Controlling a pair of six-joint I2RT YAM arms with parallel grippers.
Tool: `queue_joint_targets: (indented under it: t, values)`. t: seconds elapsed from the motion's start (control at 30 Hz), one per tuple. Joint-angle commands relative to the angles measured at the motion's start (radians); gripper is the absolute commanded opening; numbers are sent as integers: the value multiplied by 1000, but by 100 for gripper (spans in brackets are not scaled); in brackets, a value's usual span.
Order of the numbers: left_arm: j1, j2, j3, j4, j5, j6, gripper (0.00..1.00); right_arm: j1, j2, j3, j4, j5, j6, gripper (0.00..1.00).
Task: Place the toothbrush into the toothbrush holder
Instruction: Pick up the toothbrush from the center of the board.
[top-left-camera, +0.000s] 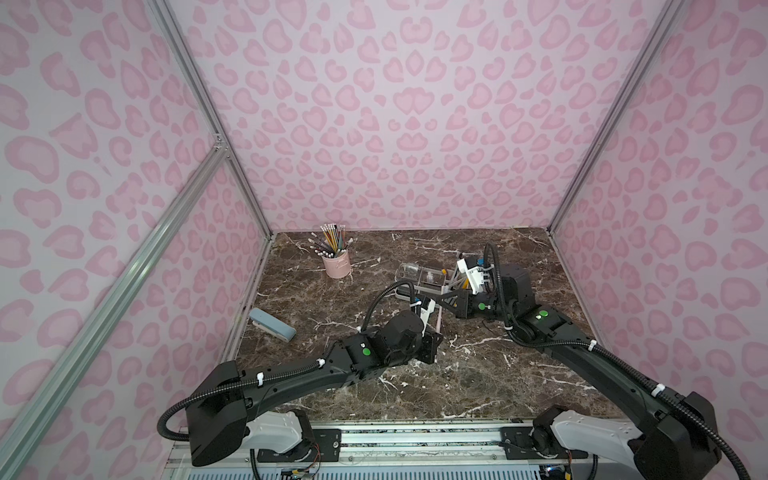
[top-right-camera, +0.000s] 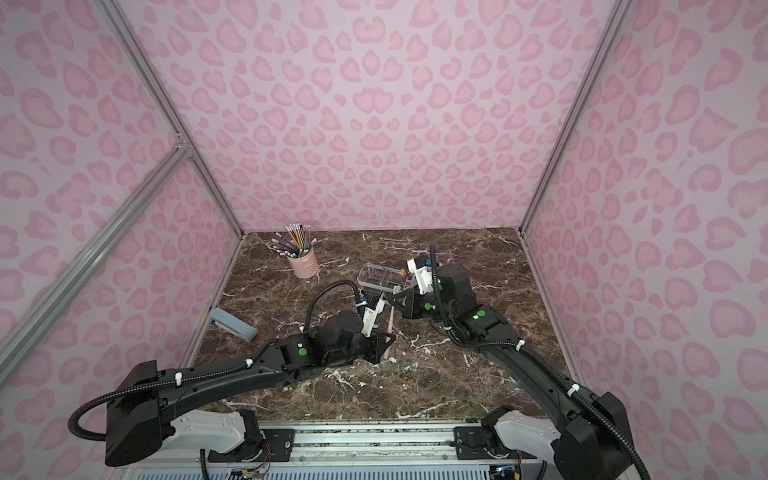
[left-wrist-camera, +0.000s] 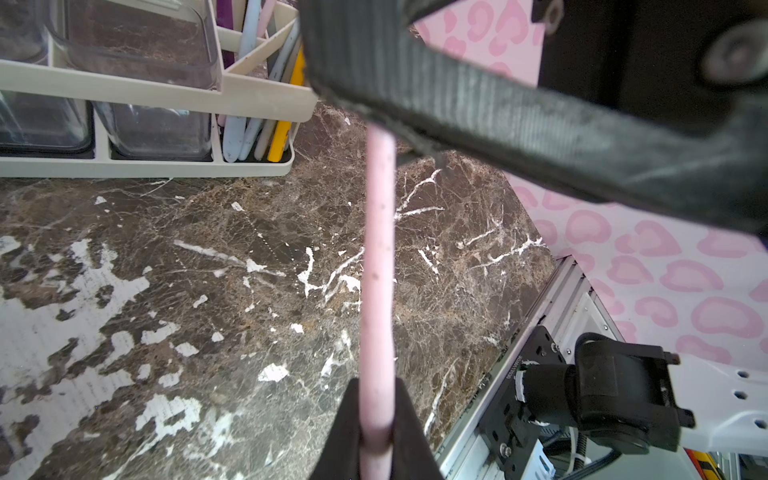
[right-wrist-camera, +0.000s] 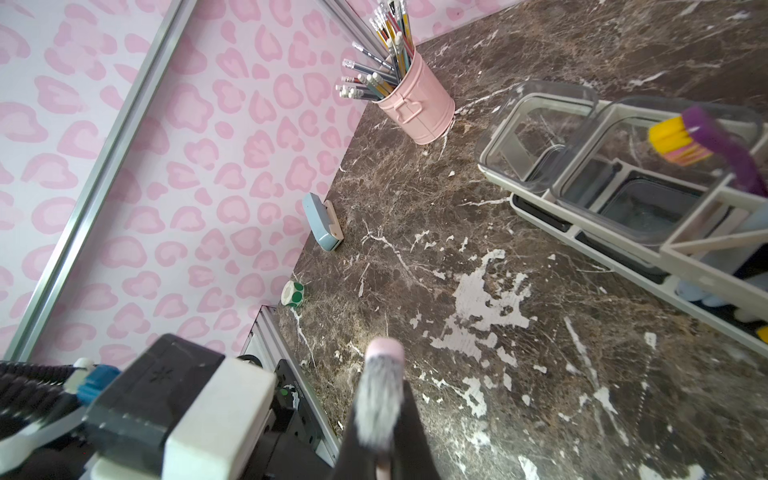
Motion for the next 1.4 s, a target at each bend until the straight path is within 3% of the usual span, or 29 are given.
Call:
queue_joint_targets:
  t: [0.0,0.17,0.37,0.67,0.83,1.37]
  values:
    - [-1,-11,18,1,-33,14,13,-1,-9,20,43,20,-3,0]
    - [-1,-52,47,-51,-72,24,60,-12,-33,45,62,96,-36,0]
    - [5,-119,84,-137,-127,46,83,-17,-80,30,143,349,-109,0]
    - [83,-224,110,-234,-167,77,87,57,-140,-208,582,740,-270,0]
    - [112,-254,112,-262,-187,92,87,55,-95,-227,711,836,-328,0]
    - [128,-285,72,-245,-206,94,86,-12,88,-121,737,808,-377,0]
